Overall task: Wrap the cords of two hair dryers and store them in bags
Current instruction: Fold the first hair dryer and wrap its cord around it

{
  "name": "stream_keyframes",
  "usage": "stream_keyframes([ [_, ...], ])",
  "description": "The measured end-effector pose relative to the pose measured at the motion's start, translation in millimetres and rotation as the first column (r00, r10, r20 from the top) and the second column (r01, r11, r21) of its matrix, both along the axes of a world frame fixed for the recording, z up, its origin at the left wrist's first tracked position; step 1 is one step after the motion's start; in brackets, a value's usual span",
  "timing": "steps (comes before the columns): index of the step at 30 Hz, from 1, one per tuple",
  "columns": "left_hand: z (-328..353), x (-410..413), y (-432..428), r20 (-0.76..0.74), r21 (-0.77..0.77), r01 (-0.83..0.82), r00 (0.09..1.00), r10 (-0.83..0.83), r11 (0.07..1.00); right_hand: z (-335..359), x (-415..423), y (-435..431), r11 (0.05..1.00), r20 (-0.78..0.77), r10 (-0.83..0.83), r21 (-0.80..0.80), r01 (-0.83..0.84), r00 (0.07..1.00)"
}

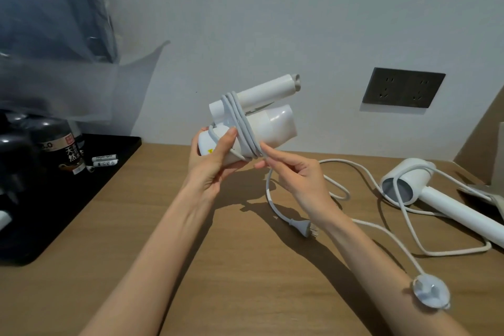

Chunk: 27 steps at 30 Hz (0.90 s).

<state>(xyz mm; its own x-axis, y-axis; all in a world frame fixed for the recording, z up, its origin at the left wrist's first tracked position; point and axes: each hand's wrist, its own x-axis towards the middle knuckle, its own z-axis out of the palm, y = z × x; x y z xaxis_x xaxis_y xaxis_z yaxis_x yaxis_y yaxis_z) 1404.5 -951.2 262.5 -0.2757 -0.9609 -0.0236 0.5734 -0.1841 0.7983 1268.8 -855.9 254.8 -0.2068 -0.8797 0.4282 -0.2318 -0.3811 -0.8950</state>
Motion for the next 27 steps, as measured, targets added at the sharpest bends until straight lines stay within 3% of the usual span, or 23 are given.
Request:
stream_keyframes([
  [5,5,-1,2,-0.071,0.021,0.023,0.997,-0.021,1.000,-1,-19,-2,0.986,-0.003,0.022,0.165,-0.021,1.000],
  [12,8,4,3,-0.058,-0.079,0.172,0.983,-0.177,0.982,8,-50,2,0.950,-0.174,0.061,0.312,-0.004,0.983],
  [21,-4,4,-1,0.235,-0.219,0.370,0.918,-0.319,0.903,29,-85,15,0.863,-0.403,0.008,0.464,0.197,0.915],
  [27,-7,5,3,0.435,-0.342,0.503,0.833,-0.341,0.794,50,-97,27,0.862,-0.362,-0.002,0.472,0.185,0.932],
])
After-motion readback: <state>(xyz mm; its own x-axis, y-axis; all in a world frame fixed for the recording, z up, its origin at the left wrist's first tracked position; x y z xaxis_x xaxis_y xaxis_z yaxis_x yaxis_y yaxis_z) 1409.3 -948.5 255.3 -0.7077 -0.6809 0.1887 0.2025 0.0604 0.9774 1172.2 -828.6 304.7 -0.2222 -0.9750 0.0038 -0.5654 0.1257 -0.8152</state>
